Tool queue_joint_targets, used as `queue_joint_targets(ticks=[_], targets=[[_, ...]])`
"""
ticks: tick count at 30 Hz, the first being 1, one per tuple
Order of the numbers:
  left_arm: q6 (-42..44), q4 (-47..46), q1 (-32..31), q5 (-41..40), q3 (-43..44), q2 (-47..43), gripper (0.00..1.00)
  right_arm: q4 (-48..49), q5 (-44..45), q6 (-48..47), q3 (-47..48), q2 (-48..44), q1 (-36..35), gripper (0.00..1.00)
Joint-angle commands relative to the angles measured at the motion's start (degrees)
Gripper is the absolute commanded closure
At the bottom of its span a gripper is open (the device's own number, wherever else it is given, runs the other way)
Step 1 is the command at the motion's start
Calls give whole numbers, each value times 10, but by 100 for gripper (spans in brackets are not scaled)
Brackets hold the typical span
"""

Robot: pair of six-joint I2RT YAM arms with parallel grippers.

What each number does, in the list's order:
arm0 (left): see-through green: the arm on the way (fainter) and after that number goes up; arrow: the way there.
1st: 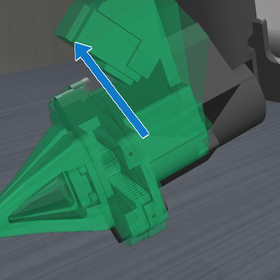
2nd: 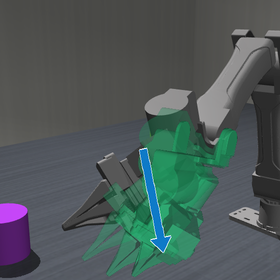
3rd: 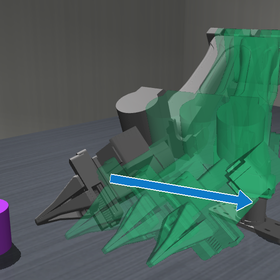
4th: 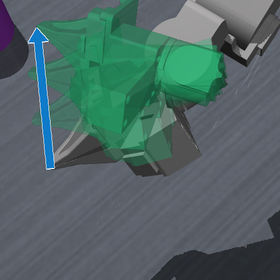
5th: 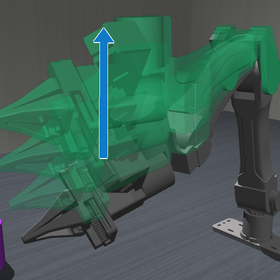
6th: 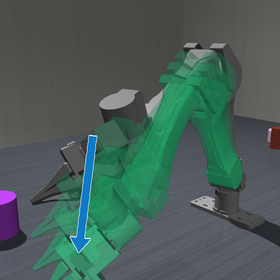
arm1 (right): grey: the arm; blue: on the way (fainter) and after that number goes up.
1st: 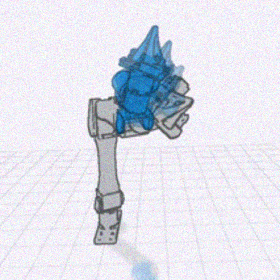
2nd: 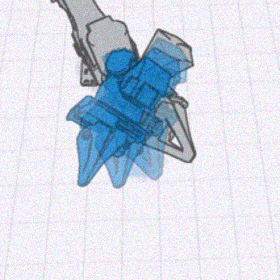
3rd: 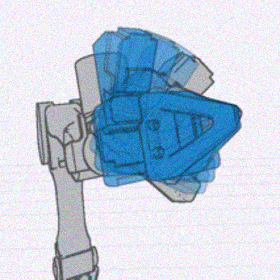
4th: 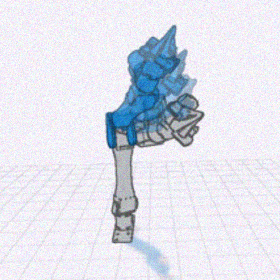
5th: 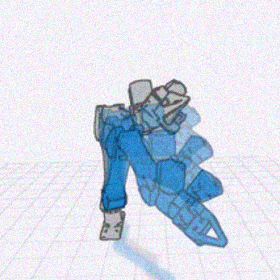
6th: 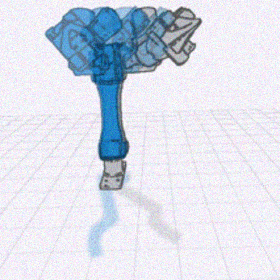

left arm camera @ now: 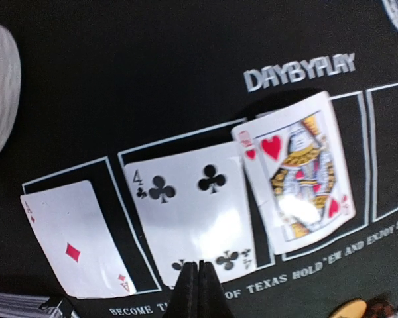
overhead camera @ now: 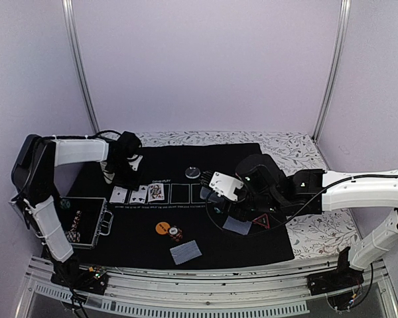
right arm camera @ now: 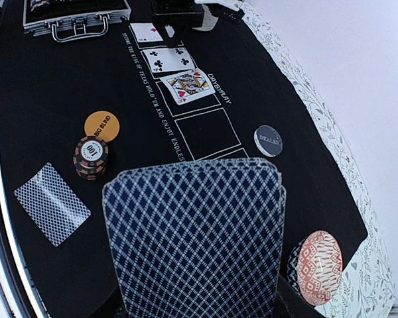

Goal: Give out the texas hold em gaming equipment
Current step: Adjust the poker card in the community card area.

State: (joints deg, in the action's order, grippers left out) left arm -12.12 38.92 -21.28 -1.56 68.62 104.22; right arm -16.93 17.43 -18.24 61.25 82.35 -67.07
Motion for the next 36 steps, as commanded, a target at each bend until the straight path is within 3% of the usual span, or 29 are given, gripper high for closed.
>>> queue_joint_targets(ticks=[1,14,26,36], targets=[[-1,16,-38,-2,55,14,100,-3,7,10,2,-14,1,49],[18,14,-80,-25,151,158,100,-8,9,15,2,-12,1,49],[19,-5,-114,-12,114,153,100,-9,8,15,3,-12,1,49],[48,-15,-115,-36,134,168,100,-9,6,13,5,-10,1,49]])
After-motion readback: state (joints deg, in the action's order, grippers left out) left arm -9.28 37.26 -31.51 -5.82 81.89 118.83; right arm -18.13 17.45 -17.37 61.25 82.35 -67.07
